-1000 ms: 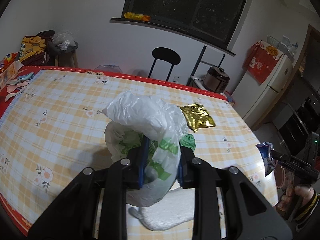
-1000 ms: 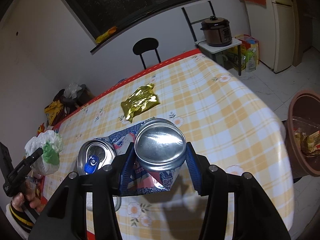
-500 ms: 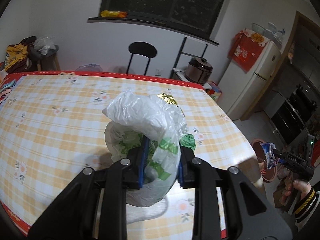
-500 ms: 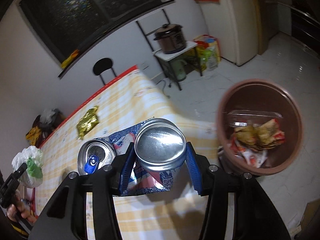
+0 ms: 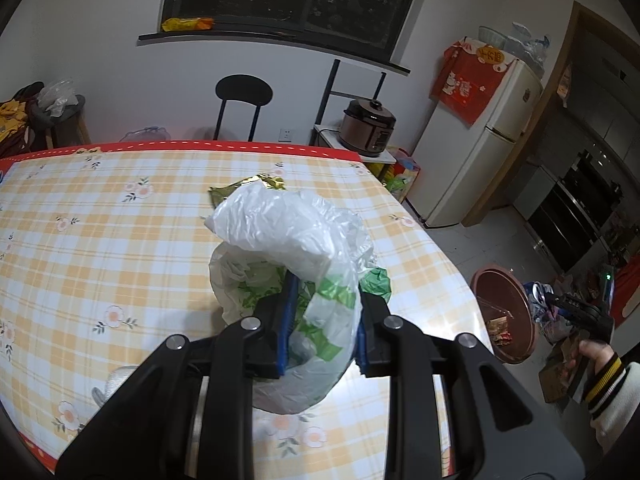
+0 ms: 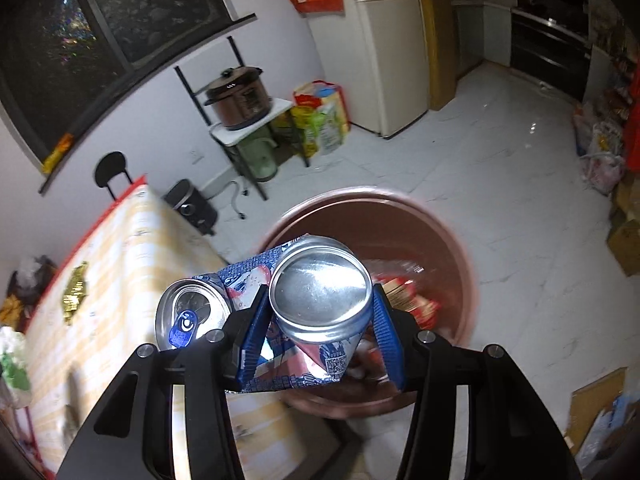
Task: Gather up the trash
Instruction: 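Carry the silver can over the brown bin and open the right gripper, then move the left gripper over the bin and release the white plastic bag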
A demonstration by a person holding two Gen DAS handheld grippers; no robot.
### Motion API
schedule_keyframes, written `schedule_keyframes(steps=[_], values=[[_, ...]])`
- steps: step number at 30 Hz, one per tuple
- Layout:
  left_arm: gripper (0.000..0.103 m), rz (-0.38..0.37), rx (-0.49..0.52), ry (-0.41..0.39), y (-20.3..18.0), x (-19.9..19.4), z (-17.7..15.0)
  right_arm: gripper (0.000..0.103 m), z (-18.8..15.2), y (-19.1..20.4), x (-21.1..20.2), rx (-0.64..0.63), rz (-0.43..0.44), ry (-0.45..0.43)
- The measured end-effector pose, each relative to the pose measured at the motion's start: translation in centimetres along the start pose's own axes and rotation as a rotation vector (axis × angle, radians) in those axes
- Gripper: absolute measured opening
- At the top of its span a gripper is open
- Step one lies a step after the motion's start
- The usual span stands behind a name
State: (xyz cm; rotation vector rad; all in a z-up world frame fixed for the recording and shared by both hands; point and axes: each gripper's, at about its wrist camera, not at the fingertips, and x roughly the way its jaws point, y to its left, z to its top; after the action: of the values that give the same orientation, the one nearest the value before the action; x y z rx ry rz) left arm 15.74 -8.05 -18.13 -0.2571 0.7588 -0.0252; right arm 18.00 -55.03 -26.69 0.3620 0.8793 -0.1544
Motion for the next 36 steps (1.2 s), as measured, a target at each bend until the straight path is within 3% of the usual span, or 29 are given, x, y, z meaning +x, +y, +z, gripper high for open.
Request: schedule_keyframes(steps=[7, 17, 22, 30, 36], values=[[0.027, 0.002, 0.006, 0.006, -1.6, 0.3, -0.4, 0.051, 0.2, -1.3, 1.8, 0.014, -0.033, 0.038], [0.027, -0.037, 0.053, 0.019, -3.8, 1.1, 0.2, 0.087, 0.6, -1.2, 0.5, 0.044, -0.033, -0.009], [0.027, -0.097, 0.108, 0.032, -6.5, 2.2, 0.8, 0.098, 0.3, -0.3, -1.2, 0.012, -0.009, -0.026], [0.028, -0.245, 0.205, 0.086, -13.9, 6.2, 1.3, 0.098, -0.3, 0.1, -4.3, -0.040, 0.047, -0.047], [0.028, -0.359, 0.307, 0.157, -21.5, 10.4, 0.3, 0.098, -0.4, -2.6, -6.8, -0.008, 0.070, -0.069]])
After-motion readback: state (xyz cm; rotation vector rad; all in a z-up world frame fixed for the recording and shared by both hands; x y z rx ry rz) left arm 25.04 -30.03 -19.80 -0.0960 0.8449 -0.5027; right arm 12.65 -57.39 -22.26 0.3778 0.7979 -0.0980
